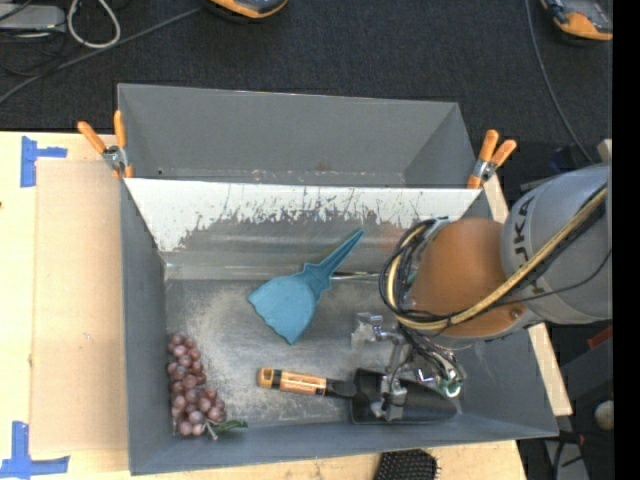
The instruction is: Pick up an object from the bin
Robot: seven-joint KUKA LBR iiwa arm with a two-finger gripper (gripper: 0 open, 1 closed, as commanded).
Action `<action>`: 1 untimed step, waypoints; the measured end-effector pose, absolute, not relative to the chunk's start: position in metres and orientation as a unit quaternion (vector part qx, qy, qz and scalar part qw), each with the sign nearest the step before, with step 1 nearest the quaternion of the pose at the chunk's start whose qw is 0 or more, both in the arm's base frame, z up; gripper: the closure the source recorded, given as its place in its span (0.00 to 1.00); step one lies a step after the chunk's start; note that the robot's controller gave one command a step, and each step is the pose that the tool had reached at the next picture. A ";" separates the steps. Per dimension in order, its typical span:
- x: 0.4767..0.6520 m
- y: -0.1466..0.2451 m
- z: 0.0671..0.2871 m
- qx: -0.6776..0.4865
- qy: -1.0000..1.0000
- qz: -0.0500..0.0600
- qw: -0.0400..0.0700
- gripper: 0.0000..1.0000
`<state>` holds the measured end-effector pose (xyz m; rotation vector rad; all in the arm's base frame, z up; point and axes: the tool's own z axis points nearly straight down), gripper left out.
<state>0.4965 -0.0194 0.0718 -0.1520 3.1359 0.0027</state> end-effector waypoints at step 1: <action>0.492 -0.026 0.071 -0.049 0.999 0.001 0.001 0.00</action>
Offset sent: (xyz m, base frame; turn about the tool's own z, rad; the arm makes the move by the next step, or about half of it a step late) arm -0.0030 -0.0033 -0.0018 -0.0214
